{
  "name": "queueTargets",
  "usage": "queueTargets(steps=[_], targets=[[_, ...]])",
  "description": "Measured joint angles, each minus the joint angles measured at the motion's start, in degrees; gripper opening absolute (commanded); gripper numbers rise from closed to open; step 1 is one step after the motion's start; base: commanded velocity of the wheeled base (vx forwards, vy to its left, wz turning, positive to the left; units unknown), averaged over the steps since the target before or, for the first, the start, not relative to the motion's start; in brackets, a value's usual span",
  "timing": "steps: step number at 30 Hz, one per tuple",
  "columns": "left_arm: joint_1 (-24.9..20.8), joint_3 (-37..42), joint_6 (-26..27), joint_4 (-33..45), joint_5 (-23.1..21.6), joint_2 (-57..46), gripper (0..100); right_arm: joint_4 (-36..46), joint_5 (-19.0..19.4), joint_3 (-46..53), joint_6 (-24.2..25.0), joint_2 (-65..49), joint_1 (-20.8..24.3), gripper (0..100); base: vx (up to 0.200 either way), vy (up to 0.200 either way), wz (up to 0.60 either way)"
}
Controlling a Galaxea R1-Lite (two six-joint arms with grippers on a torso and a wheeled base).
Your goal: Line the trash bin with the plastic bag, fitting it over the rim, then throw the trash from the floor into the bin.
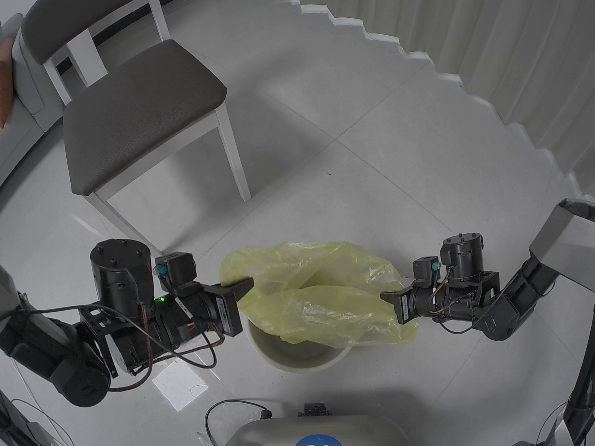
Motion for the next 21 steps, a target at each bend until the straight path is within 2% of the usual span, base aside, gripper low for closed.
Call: queueTargets(steps=[3, 8, 12, 21], targets=[[2.1, 0.8, 0.2, -5.8, -1.8, 3.5, 0, -1.0, 0.6, -0.6, -0.2, 0.7, -0.2, 0, 0.0, 0.0, 0.0], [5.1, 3.4, 1.9, -7.7, -6.6, 7.0, 0, -1.7, 0.8, -0.9, -2.4, 1.1, -0.2, 0, 0.0, 0.0, 0.0], [7.2, 5.3, 4.0, -8.0, -7.6, 8.2, 0, -1.5, 0.8, -0.7, -3.0, 0.3, -0.1, 0, 0.0, 0.0, 0.0], [10.1, 4.2, 4.4, -11.2, -8.6, 11.8, 0, -1.3, 0.8, -3.2, -3.3, 1.5, -0.6, 0, 0.0, 0.0, 0.0]])
